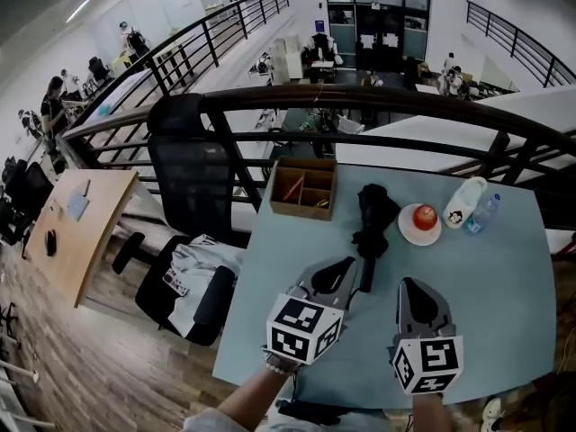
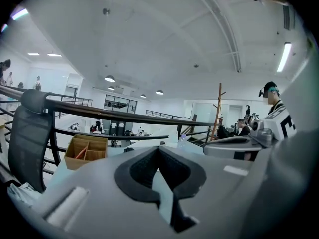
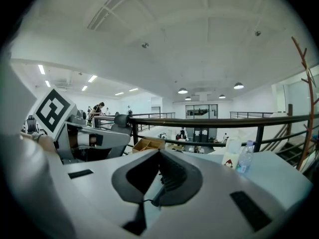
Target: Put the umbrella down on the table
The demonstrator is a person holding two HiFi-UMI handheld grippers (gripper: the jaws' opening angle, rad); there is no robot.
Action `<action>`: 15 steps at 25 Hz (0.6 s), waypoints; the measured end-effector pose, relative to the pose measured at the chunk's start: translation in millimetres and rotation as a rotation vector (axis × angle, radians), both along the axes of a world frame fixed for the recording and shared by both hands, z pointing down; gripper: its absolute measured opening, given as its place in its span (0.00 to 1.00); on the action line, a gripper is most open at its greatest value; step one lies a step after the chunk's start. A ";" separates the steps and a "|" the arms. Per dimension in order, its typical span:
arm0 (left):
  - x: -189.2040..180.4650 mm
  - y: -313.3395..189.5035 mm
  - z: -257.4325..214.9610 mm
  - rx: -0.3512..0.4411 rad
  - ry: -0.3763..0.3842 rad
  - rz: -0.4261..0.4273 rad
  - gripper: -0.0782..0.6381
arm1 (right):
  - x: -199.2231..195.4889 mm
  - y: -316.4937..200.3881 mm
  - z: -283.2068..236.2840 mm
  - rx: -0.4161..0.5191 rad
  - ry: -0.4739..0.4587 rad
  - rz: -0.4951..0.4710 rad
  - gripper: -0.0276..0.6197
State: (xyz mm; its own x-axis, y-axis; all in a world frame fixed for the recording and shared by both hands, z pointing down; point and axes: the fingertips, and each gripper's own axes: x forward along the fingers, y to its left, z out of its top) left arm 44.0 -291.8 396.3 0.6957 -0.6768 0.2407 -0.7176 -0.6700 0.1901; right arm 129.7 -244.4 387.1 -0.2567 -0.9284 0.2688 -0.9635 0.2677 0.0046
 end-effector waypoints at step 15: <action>-16.3 90.5 -28.2 0.053 -0.013 0.009 0.12 | -24.7 70.6 -22.6 0.052 0.019 -0.030 0.04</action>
State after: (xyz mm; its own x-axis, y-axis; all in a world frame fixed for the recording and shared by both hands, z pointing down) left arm 27.7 -201.3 368.1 0.6985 -0.6829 0.2140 -0.7140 -0.6850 0.1447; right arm 104.9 -173.8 364.5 -0.2800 -0.9331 0.2259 -0.9546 0.2955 0.0375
